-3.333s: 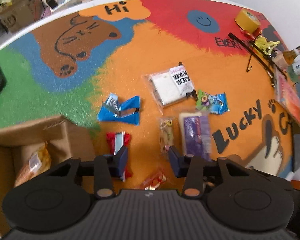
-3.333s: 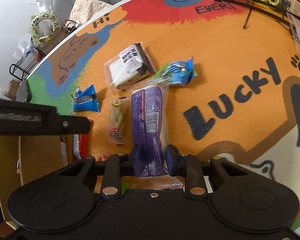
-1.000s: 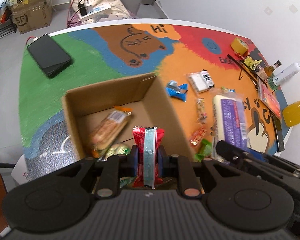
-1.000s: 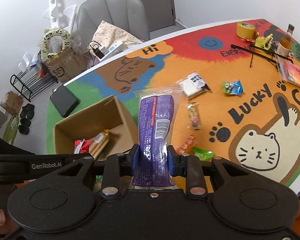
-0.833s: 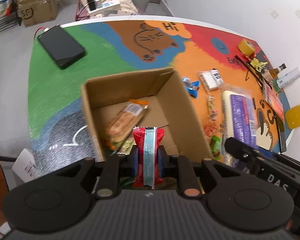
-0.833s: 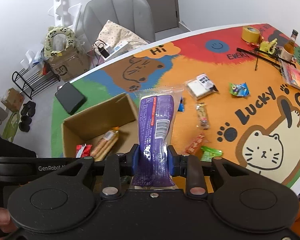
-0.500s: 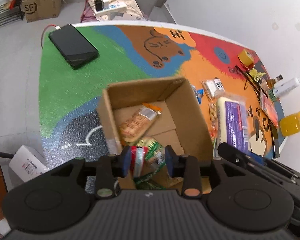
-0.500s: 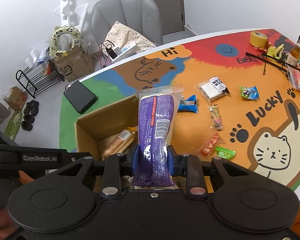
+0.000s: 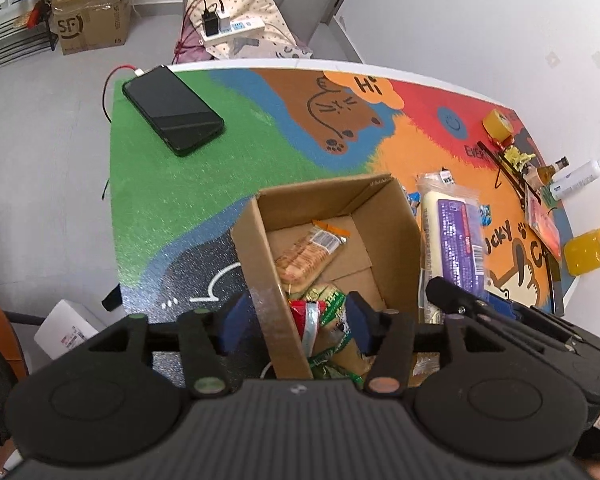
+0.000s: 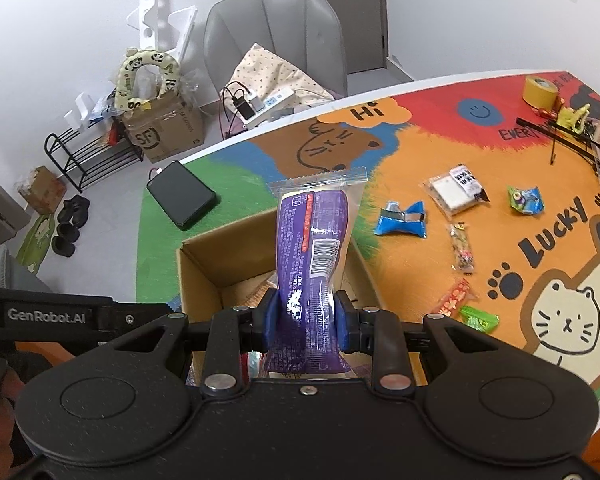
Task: Organize snacks
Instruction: 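Carry the red bar into the box with the left gripper while the right gripper lifts the purple bar, then open the right gripper to drop the purple bar into the box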
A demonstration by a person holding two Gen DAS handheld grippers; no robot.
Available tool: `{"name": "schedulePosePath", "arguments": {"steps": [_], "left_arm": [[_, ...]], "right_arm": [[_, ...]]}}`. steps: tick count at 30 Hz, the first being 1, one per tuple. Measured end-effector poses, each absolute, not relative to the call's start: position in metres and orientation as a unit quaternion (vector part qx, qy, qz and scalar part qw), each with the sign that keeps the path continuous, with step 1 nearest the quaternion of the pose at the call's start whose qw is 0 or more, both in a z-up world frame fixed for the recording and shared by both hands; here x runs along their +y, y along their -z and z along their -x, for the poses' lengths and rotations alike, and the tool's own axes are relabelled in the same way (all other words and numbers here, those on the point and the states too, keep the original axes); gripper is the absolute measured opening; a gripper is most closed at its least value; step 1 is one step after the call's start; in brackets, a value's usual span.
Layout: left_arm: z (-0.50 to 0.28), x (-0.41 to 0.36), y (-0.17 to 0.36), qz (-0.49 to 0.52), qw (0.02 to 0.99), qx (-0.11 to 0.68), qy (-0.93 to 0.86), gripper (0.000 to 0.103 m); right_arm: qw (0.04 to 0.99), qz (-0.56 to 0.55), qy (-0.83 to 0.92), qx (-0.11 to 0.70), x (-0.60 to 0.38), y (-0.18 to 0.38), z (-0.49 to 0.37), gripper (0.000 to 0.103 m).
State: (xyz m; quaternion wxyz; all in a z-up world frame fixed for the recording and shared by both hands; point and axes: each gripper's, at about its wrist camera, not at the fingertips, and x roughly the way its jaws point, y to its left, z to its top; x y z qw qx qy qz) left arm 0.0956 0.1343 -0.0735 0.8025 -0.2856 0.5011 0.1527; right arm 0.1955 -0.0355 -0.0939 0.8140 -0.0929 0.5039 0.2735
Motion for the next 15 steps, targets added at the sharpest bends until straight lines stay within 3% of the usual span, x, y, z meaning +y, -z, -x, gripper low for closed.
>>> {"name": "schedulePosePath", "arguments": {"steps": [3,5,7,9,13,15], "left_arm": [[-0.093,0.136,0.070,0.281,0.806,0.498,-0.155,0.058],[-0.092,0.137,0.069,0.279,0.807,0.497,-0.155,0.063],[-0.092,0.138,0.068,0.275,0.810,0.495,-0.154,0.068],[-0.093,0.137,0.068,0.272,0.811,0.495,-0.152,0.073],[-0.096,0.134,0.068,0.268,0.813,0.497,-0.145,0.081],[-0.098,0.131,0.068,0.264,0.816,0.494,-0.141,0.084]], "right_arm": [[0.813,0.096,-0.285,0.499,-0.030,0.093,-0.196,0.030],[0.819,0.105,-0.278,0.491,-0.029,0.091,-0.195,0.045],[0.823,0.108,-0.273,0.486,-0.031,0.089,-0.196,0.054],[0.824,0.109,-0.267,0.488,-0.035,0.089,-0.196,0.055],[0.831,0.112,-0.240,0.489,-0.048,0.088,-0.195,0.071],[0.833,0.109,-0.229,0.492,-0.056,0.088,-0.195,0.074]]}}
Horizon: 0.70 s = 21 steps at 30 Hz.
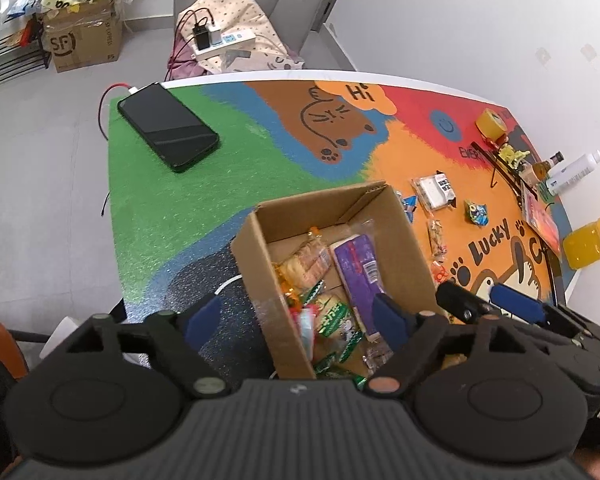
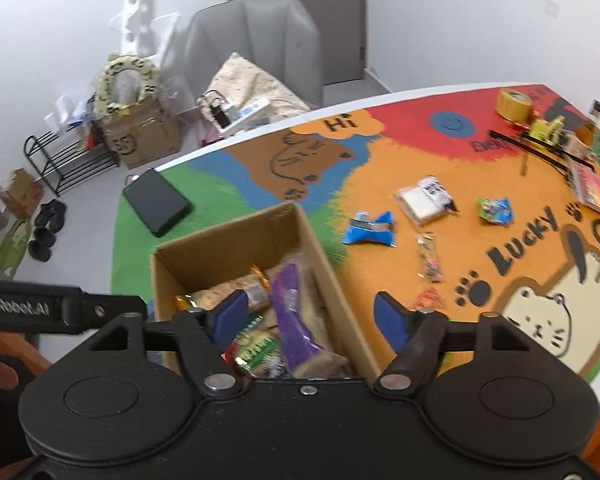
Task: Organize snacks
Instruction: 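Open the right gripper to drop the purple bar into the box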
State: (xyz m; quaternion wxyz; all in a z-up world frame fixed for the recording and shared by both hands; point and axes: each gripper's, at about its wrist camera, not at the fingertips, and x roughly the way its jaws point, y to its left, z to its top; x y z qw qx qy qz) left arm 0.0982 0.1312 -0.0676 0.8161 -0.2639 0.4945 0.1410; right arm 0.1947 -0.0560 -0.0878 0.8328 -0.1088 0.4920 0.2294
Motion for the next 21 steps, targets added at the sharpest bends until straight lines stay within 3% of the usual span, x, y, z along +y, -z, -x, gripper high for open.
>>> {"name": "schedulePosePath", "arguments": {"steps": [5,18,21], "left_arm": [[-0.105,0.122,0.066,0.255,0.823,0.492,-0.125,0.087],[-0.141,0.086,0.065,0.218,0.833,0.503,-0.073,0.087],[-0.153,0.075,0.065,0.205,0.836,0.506,-0.059,0.087]], "right_arm": [[0.840,0.097,-0.205,0.494,-0.076,0.087,-0.196,0.082],[0.849,0.062,-0.162,0.499,-0.125,0.085,-0.212,0.086],[0.852,0.051,-0.148,0.500,-0.139,0.084,-0.220,0.094]]}}
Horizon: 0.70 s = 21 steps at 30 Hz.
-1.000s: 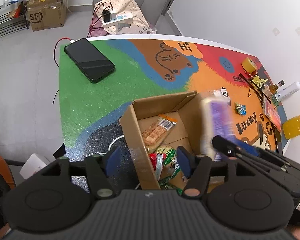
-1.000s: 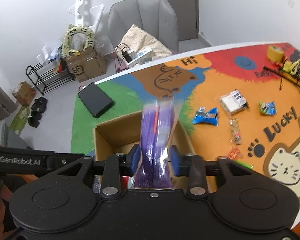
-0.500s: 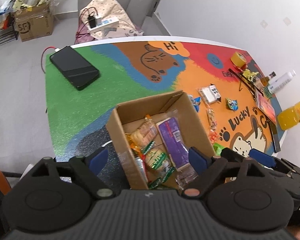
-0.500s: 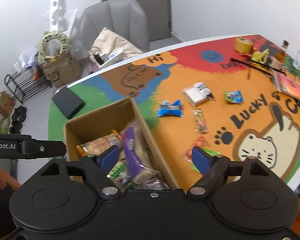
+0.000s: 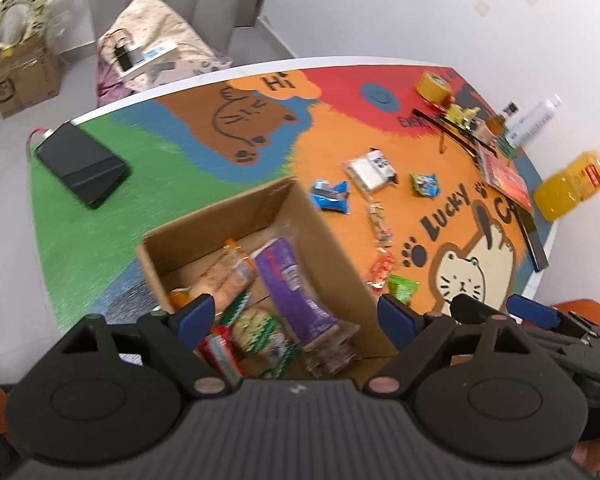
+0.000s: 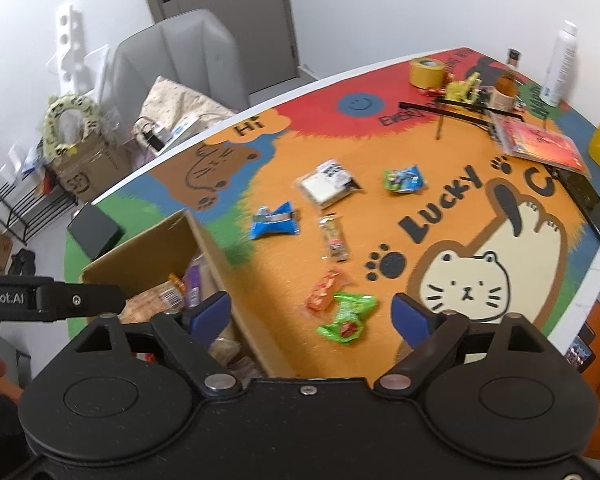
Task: Organize snacks
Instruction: 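Grasp the red candy stick with the left gripper while the right gripper grasps the green candy pack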
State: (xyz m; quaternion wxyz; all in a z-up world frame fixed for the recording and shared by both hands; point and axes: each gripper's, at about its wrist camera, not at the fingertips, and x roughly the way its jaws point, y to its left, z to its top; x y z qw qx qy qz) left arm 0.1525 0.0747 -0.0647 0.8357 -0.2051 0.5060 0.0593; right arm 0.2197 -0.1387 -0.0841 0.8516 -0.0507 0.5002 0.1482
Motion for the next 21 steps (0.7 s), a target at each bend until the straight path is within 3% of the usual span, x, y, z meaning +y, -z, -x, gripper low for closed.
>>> {"name": "schedulePosePath", "arguments": {"steps": [9,21], "left_arm": [[-0.188,0.038,0.065,0.186,0.838,0.512,-0.020,0.087],[-0.228,-0.007,0.080,0.155,0.833,0.530,0.021,0.083]], "right_arm": [[0.845,0.027,-0.137,0.516,-0.175,0.090,-0.239,0.096],[0.824,0.001,-0.136,0.551,-0.206,0.108,-0.257,0.085]]}}
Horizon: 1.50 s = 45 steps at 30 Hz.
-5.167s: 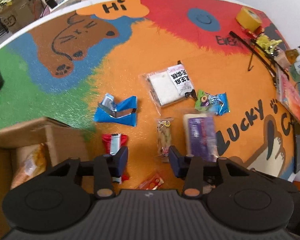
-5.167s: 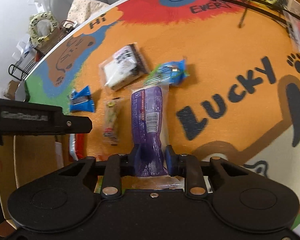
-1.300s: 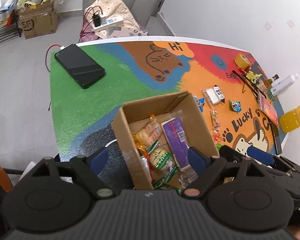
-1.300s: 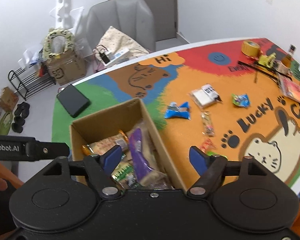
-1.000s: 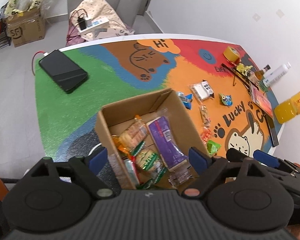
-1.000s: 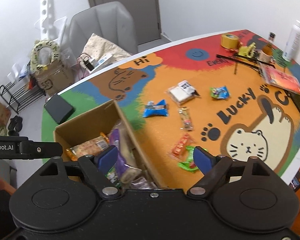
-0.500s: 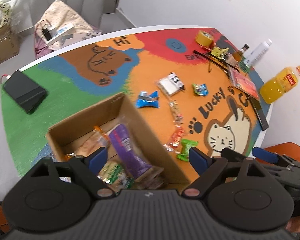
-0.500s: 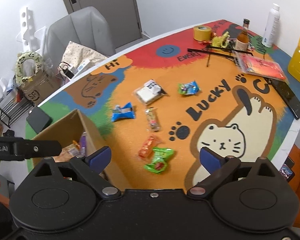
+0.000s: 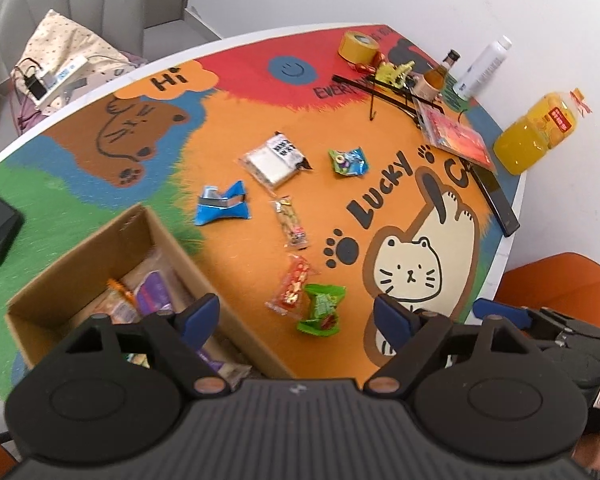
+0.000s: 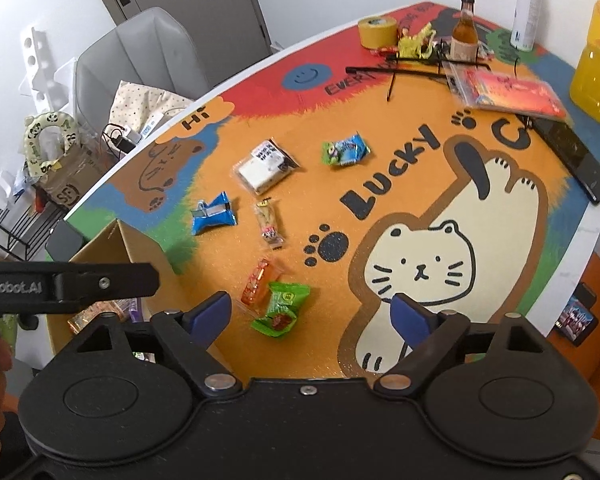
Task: Organize snacks
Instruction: 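Grasp the red candy stick with the left gripper while the right gripper grasps the green candy pack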
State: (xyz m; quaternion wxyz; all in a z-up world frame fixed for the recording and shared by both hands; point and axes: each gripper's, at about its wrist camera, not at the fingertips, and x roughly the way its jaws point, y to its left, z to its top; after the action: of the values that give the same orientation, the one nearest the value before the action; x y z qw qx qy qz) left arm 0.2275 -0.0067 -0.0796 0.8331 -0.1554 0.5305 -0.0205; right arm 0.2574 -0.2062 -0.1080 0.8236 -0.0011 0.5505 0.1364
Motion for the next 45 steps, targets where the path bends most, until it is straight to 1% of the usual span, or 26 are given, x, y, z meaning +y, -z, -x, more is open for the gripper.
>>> {"name": "schedulePosePath", "arguments": {"steps": [2,3,8,11,14,19,24,26,31,33,34,35,37,45], "left_arm": [[-0.235,-0.012,0.084,0.147,0.831,0.537,0.022,0.079],[-0.238,-0.014,0.087,0.144,0.829,0.541,0.023,0.077],[-0.255,-0.019,0.105,0.146,0.814,0.562,0.020,0.057],[-0.264,-0.020,0.115,0.146,0.805,0.574,0.019,0.047],[-0.273,-0.021,0.123,0.141,0.799,0.584,0.017,0.041],[-0.287,-0.023,0.136,0.135,0.790,0.598,0.017,0.040],[-0.298,-0.026,0.151,0.122,0.779,0.615,0.020,0.037],[-0.302,-0.025,0.158,0.120,0.774,0.622,0.019,0.036],[-0.311,-0.024,0.171,0.111,0.766,0.633,0.015,0.035],[-0.316,-0.025,0.174,0.109,0.764,0.636,0.017,0.035],[-0.318,-0.027,0.176,0.107,0.762,0.638,0.019,0.035],[-0.320,-0.029,0.178,0.104,0.761,0.640,0.022,0.035],[-0.322,-0.035,0.182,0.100,0.758,0.644,0.028,0.035],[-0.334,-0.052,0.198,0.091,0.749,0.655,0.035,0.035]], "right_arm": [[0.816,-0.011,-0.138,0.561,-0.210,0.114,-0.263,0.082],[0.813,-0.018,-0.140,0.565,-0.211,0.117,-0.265,0.081],[0.796,-0.037,-0.150,0.585,-0.213,0.135,-0.277,0.074],[0.787,-0.044,-0.158,0.594,-0.211,0.147,-0.285,0.071],[0.777,-0.052,-0.163,0.606,-0.209,0.160,-0.291,0.069],[0.760,-0.069,-0.166,0.624,-0.205,0.182,-0.300,0.062],[0.746,-0.080,-0.161,0.641,-0.200,0.206,-0.304,0.060],[0.741,-0.085,-0.160,0.646,-0.199,0.214,-0.305,0.055],[0.737,-0.093,-0.164,0.649,-0.197,0.228,-0.309,0.052],[0.739,-0.085,-0.172,0.646,-0.196,0.228,-0.311,0.044],[0.739,-0.082,-0.172,0.646,-0.197,0.228,-0.312,0.032],[0.738,-0.086,-0.170,0.647,-0.200,0.229,-0.313,0.029],[0.733,-0.101,-0.164,0.652,-0.206,0.230,-0.316,0.027],[0.748,-0.083,-0.136,0.644,-0.229,0.224,-0.319,0.026]]}}
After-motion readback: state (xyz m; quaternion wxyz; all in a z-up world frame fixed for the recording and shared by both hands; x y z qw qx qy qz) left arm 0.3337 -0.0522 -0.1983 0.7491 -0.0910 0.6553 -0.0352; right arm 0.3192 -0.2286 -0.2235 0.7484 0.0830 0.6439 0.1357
